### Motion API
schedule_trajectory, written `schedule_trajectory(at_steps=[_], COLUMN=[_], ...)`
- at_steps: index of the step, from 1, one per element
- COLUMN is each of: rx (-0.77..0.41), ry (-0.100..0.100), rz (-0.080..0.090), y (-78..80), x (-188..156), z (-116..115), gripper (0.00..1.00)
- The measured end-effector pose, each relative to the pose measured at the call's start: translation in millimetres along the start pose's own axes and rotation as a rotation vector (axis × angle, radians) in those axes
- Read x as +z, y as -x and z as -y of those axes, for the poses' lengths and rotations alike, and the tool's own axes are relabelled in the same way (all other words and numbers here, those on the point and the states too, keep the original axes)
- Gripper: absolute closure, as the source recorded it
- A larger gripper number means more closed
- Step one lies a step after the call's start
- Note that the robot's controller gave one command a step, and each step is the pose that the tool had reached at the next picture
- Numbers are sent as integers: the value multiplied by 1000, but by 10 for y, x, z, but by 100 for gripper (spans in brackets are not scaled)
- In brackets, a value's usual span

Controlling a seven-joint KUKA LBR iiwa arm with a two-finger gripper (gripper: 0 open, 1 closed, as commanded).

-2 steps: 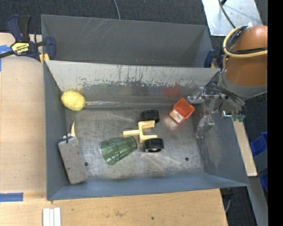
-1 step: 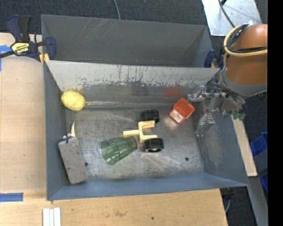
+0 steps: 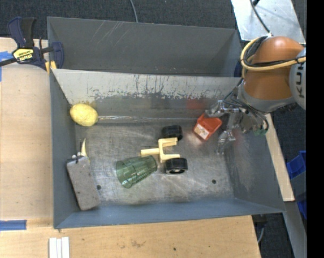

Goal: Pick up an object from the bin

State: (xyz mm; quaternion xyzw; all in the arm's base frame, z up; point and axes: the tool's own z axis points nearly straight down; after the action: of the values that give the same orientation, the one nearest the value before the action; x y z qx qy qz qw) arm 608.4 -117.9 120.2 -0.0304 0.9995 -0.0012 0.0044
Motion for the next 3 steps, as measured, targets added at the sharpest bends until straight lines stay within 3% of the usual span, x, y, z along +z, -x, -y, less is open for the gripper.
schedule_trajectory(at_steps=[1, 2, 3], rx=[-82, -182, -429], ry=[0, 1, -2], rz=[0, -1, 2], y=[101, 211, 234], x=[432, 123, 417], z=[52, 68, -31], gripper=[0, 0, 0])
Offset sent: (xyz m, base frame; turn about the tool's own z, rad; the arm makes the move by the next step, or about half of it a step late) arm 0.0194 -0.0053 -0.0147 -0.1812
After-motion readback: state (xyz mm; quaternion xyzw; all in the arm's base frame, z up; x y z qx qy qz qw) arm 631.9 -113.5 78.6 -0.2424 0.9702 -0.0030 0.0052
